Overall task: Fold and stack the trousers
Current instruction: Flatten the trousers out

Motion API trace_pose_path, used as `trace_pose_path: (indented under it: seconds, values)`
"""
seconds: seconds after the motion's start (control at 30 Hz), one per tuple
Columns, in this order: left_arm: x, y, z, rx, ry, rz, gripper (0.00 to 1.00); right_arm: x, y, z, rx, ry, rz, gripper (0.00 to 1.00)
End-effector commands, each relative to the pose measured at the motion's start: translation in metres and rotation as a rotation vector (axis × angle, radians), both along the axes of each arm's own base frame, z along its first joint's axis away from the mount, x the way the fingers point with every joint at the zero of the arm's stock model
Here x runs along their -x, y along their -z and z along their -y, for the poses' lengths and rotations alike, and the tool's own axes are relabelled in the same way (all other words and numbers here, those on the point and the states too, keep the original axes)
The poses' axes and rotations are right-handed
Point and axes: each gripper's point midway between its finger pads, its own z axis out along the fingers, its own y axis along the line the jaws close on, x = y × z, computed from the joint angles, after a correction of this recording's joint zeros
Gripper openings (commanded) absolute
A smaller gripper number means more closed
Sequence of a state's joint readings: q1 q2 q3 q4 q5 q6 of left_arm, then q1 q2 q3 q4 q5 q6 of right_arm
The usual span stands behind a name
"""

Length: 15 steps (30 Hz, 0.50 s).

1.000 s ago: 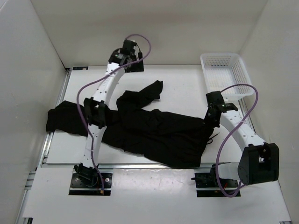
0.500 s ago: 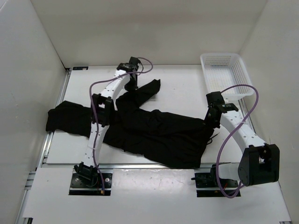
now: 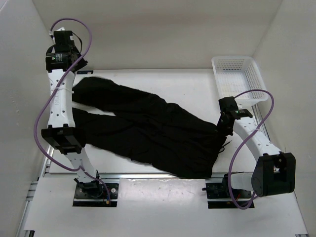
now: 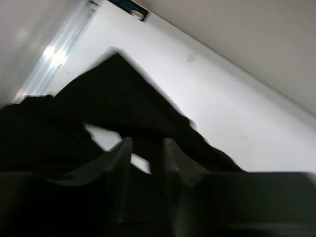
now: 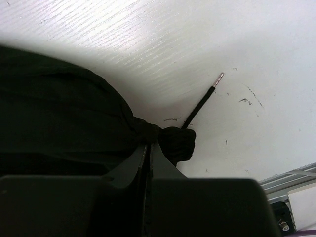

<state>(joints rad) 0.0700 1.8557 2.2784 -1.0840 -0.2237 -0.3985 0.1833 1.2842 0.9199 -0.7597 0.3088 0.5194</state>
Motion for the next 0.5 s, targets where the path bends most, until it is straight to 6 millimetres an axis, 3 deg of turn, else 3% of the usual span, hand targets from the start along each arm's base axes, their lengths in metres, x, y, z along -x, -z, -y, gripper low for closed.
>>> trace_pose_path:
  seconds: [0.0,0.03,0.07,0.1,0.17,0.2,0.23,0.3,0.33,0.47]
  values:
    - [-0.012,0.037,0.032,0.062,0.074,-0.084,0.49,-0.015,-0.018,0.001,0.003,0.006,0.064,0.00]
    - [-0.016,0.041,0.033,0.068,0.081,-0.089,0.66,-0.017,-0.017,0.001,0.003,0.006,0.064,0.00]
    - [-0.022,0.056,0.033,0.071,0.080,-0.127,0.76,-0.017,-0.017,0.001,0.003,0.006,0.064,0.00]
    - [-0.025,0.056,0.033,0.071,0.080,-0.131,0.86,-0.020,-0.020,0.002,0.009,0.010,0.075,0.00]
    - [-0.031,0.081,0.033,0.067,0.085,-0.191,0.86,-0.022,-0.021,0.004,0.022,0.015,0.077,0.00]
    - [-0.033,0.082,0.027,0.040,0.072,-0.195,0.81,-0.022,-0.021,0.004,0.026,0.007,0.075,0.00]
    - [-0.031,0.092,0.017,0.020,0.048,-0.228,0.47,-0.022,-0.021,0.004,0.026,0.007,0.075,0.00]
    - [-0.025,0.113,0.003,-0.003,0.003,-0.300,0.10,-0.025,-0.024,0.009,0.038,0.013,0.084,0.00]
    - [-0.019,0.123,-0.016,-0.040,-0.057,-0.340,0.10,-0.025,-0.024,0.009,0.038,0.013,0.084,0.00]
    - [-0.006,0.158,-0.041,-0.019,-0.104,-0.437,0.10,-0.027,-0.028,0.013,0.049,0.018,0.093,0.00]
